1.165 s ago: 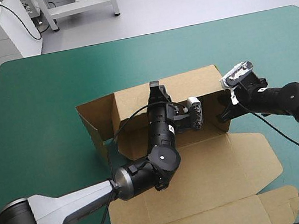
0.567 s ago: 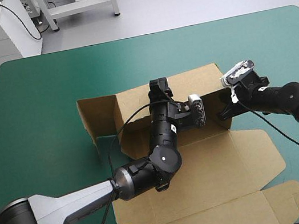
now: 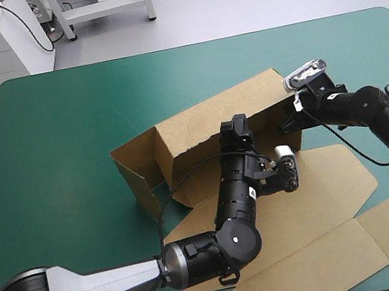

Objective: Fold the box

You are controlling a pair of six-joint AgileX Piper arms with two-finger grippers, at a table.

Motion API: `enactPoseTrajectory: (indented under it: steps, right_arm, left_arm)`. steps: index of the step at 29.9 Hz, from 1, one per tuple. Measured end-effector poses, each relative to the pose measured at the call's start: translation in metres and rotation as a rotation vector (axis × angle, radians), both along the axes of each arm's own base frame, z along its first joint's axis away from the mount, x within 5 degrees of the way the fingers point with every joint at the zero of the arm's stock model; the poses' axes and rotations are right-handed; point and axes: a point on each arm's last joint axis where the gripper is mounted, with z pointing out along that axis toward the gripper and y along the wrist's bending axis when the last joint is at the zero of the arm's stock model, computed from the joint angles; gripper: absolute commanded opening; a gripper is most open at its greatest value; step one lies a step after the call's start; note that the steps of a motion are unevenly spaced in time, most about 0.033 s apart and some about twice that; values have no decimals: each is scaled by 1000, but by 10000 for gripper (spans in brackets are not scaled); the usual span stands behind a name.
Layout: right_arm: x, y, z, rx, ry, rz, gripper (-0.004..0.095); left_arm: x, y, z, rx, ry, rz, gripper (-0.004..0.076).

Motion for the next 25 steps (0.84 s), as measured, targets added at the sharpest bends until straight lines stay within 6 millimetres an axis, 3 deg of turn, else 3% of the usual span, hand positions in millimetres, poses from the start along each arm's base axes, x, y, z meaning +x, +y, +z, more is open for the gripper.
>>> enactPoseTrajectory:
  steps: [4,7,8,14,19,25]
  right_arm:
    - [3,0,0,9,6,-16,3]
    - [6,-2,1,11,6,-46,3]
    - [7,-3,2,8,6,-56,3]
    - [11,-6,18,-15,23,-87,3]
    - [13,-4,36,3,35,-84,3]
    - [11,-1,53,21,94,-86,3]
  left_arm:
    - [-13,-5,0,-5,-3,-20,206]
    - [-21,-7,1,-6,-14,-23,19]
    - [-22,-7,2,-7,-19,-16,-3]
    - [-25,5,23,-64,-34,8,0]
    - [-23,32,67,-195,-38,-7,0]
    - [2,85,128,-462,47,76,0]
